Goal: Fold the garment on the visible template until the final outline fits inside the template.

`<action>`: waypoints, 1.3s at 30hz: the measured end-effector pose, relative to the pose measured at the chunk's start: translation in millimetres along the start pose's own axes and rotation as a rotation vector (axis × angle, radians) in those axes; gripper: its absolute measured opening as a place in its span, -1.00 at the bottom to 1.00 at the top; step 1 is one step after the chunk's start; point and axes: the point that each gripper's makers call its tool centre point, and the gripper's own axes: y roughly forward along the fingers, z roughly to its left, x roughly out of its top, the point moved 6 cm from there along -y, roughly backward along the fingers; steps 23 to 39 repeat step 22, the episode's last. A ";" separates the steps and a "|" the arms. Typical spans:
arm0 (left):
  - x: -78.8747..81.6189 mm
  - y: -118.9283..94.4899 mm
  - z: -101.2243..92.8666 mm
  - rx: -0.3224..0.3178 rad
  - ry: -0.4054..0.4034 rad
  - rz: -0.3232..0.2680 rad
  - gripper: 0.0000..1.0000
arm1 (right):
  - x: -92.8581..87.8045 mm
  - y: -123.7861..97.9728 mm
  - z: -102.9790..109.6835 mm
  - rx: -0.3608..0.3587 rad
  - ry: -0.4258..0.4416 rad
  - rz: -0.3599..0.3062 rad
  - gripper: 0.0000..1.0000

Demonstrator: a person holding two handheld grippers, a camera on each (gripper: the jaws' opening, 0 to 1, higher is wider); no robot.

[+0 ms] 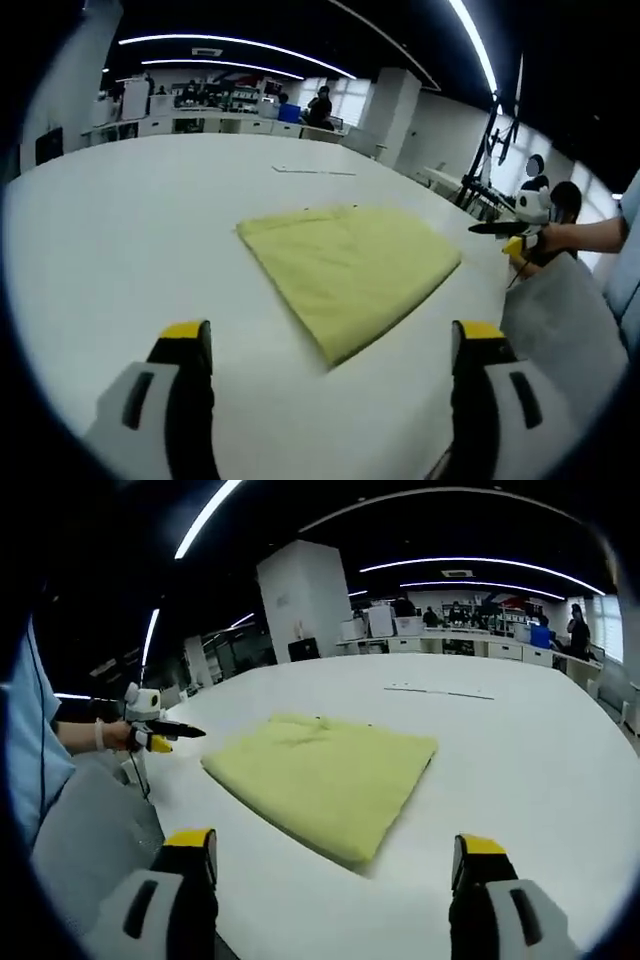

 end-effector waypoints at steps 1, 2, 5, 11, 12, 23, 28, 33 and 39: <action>0.4 -1.0 -0.4 0.001 -0.004 -0.003 0.92 | 0.6 3.4 1.0 -0.003 -0.003 0.004 0.97; 0.6 -1.6 -1.2 -0.002 -0.001 -0.002 0.93 | 1.3 6.1 1.7 -0.015 -0.016 0.005 0.97; 2.5 -1.4 -0.8 -0.004 0.019 0.020 0.93 | 4.8 10.0 4.8 -0.036 -0.026 -0.044 0.96; 11.1 -1.0 -6.7 0.014 0.004 0.004 0.93 | 5.5 5.8 -2.4 -0.123 -0.079 -0.030 0.95; 11.7 0.2 -8.5 0.015 0.006 0.003 0.93 | 7.1 5.1 -2.6 -0.128 -0.091 -0.039 0.95; 16.7 -2.5 -22.3 0.042 -0.005 -0.039 0.89 | 9.5 8.2 -0.8 -0.156 -0.208 -0.036 0.90; 16.7 -2.5 -22.3 0.042 -0.005 -0.039 0.89 | 9.5 8.2 -0.8 -0.156 -0.208 -0.036 0.90; 16.7 -2.5 -22.3 0.042 -0.005 -0.039 0.89 | 9.5 8.2 -0.8 -0.156 -0.208 -0.036 0.90; 16.7 -2.5 -22.3 0.042 -0.005 -0.039 0.89 | 9.5 8.2 -0.8 -0.156 -0.208 -0.036 0.90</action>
